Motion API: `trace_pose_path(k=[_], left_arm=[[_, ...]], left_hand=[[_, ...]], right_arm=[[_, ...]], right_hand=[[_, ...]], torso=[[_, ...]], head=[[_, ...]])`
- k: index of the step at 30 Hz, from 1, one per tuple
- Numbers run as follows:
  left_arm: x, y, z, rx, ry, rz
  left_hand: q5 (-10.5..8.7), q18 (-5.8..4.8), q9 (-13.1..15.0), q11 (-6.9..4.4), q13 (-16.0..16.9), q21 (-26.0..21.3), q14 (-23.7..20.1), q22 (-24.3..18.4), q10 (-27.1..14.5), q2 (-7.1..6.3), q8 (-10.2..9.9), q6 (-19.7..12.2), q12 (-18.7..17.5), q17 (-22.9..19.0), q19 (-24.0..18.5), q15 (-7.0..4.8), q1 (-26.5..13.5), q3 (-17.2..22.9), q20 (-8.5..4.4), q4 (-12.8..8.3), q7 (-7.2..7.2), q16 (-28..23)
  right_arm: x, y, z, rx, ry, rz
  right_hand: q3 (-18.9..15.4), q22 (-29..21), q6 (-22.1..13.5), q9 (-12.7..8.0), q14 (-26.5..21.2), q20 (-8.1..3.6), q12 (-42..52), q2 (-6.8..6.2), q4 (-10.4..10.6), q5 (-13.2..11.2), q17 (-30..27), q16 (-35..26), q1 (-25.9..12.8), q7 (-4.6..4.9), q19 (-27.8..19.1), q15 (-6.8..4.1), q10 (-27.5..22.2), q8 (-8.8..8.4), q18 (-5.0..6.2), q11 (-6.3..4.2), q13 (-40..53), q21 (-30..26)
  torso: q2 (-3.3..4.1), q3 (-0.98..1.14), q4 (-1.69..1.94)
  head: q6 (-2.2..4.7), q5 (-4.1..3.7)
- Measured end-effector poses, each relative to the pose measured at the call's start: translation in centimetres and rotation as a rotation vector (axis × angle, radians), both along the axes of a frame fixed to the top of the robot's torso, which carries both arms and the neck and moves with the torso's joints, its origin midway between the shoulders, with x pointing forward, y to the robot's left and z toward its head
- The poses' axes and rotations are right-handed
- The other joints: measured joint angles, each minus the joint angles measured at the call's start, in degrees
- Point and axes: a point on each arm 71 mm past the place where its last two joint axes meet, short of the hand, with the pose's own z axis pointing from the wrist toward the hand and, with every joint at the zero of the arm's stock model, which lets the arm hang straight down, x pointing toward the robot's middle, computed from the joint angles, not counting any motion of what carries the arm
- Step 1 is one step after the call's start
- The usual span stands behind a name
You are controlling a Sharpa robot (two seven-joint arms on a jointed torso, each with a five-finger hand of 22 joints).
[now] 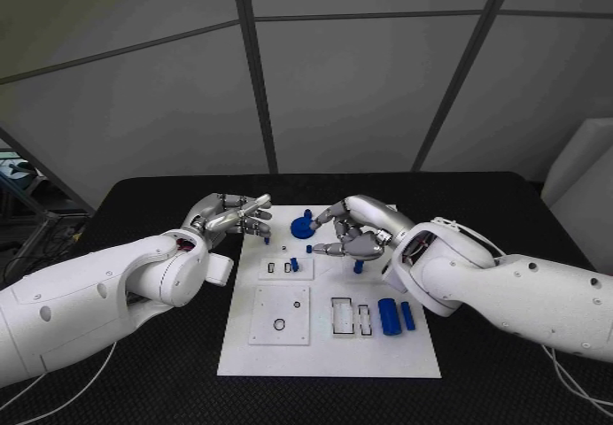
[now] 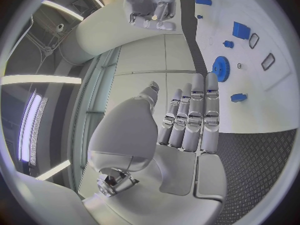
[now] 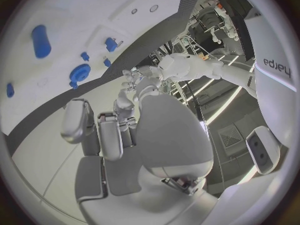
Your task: Assemble the parts on the task board
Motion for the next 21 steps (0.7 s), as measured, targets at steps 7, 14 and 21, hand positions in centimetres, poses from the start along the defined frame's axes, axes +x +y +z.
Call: trace_pose_path(k=[7, 14, 21], left_arm=[[0.1, -0.6, 0.3, 0.154, 0.032, -0.1], [0.8, -1.7, 1.4, 0.352, 0.099, -0.222], [1.8, -1.8, 2.0, 0.543, 0.188, -0.275]], left_hand=[[0.04, -0.02, 2.7, -4.5, 10.0, 18.0, 9.7, 14.3, 5.8, 0.01, 5.3, 4.0, 13.4, 38.4, 10.4, -4.77, 0.0, -1.7, -5.04, 1.0, -3.72, 42.2], [0.03, -3.57, 5.5, -5.41, 23.0, 42.5, 10.5, 43.1, 3.2, 1.12, 9.0, 3.3, 28.2, 60.8, 15.1, -5.47, -3.6, -5.9, -6.17, 5.5, -4.79, 65.5], [0.02, -6.71, 9.0, -6.02, 40.0, 51.7, 10.4, 55.2, 4.3, 2.74, 13.1, 2.1, 43.7, 60.9, 17.1, -6.0, -4.2, -9.3, -6.56, 7.4, -5.38, 67.7]], right_arm=[[3.1, -4.1, 3.1, 0.144, 0.045, -0.064], [4.6, -6.8, 3.5, 0.257, 0.124, -0.104], [5.3, -7.6, 3.4, 0.291, 0.163, -0.095]], right_hand=[[1.8, -25.2, 5.0, 0.0, -3.2, -1.35, -26.9, 0.98, 1.0, 0.0, -16.6, -21.0, 1.0, -1.28, -15.1, -1.8, -5.3, 0.58, 5.42, -1.67, -23.3, -19.9], [4.7, -39.7, 6.7, -0.6, -11.2, 0.47, -48.6, 0.15, 2.7, -0.5, -42.4, -55.1, 1.8, -0.25, -21.2, 0.34, -1.6, -1.94, 5.83, -0.01, -40.6, -37.5], [6.0, -46.2, 7.1, -0.7, -11.6, 3.1, -57.2, 0.15, 2.7, -0.5, -51.0, -69.6, 1.8, 0.64, -22.1, 2.01, 0.9, -4.25, 5.83, 1.58, -49.6, -47.0]], torso=[[-1.07, 0.11, -0.25], [-2.03, 0.21, -0.39], [-2.71, 0.54, -0.53]], head=[[-0.63, 0.53], [-1.4, 1.02], [-1.93, 1.17]])
